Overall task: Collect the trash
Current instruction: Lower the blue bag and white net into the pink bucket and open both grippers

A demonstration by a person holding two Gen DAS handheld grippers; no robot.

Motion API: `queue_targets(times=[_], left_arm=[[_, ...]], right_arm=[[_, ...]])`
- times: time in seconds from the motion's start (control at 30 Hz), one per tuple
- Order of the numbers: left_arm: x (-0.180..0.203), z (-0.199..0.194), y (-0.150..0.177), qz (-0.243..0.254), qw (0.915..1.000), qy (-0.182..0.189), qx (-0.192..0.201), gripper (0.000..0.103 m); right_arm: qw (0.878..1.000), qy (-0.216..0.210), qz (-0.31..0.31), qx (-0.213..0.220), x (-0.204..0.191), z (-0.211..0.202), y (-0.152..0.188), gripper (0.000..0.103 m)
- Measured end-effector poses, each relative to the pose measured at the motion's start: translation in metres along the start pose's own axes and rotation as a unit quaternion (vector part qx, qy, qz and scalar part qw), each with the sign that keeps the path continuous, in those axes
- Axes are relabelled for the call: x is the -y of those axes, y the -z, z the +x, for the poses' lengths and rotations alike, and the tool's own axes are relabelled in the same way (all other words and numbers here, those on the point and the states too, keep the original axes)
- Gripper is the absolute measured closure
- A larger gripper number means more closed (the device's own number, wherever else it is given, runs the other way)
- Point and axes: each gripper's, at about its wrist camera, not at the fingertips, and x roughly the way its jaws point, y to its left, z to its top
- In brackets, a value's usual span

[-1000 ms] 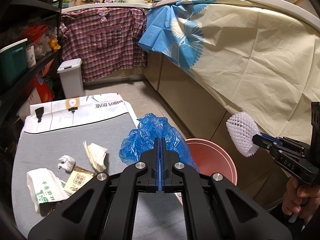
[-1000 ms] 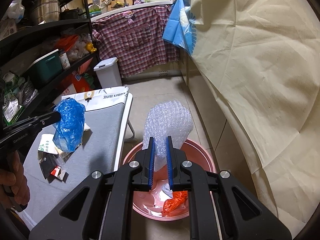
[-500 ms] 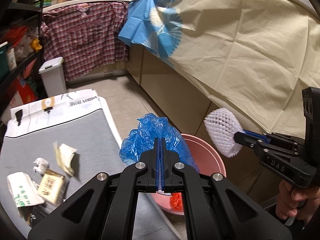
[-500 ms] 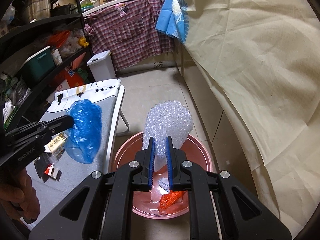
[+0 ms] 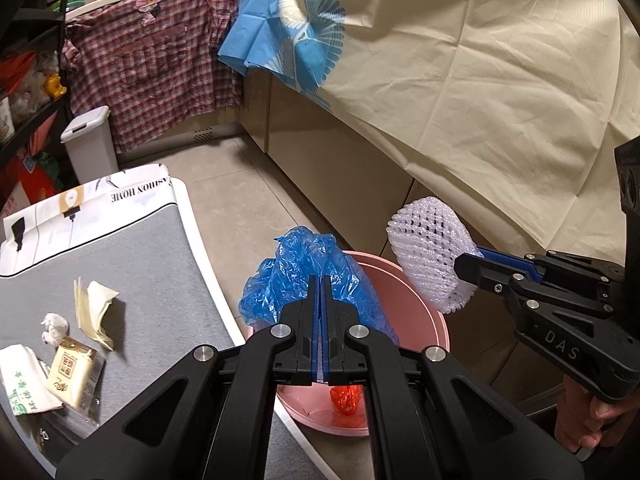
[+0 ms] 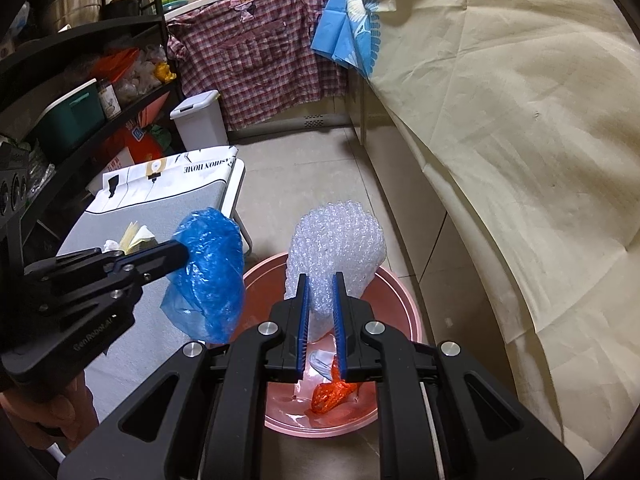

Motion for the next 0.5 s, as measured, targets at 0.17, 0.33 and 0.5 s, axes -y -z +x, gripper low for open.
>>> queue_targets(times=[0.17, 0.33, 0.5], left_arm=[[0.002, 0.01, 0.002, 0.001, 0.9999, 0.002, -0.017, 0.101], [0.0, 0.011, 0.005, -0.009, 0.9998, 0.006, -0.019, 0.068], [-0.002, 0.003, 0.003, -0.015, 0.9998, 0.011, -0.01, 0.068]], right_arm=[[1.0, 0.007, -0.003, -0.012, 0.0, 0.006, 0.001, 0.084], [1.0, 0.017, -0.009, -0.017, -0.003, 0.009, 0.002, 0.057], [1.0, 0.02, -0.006, -0.015, -0.002, 0.008, 0.002, 0.056]])
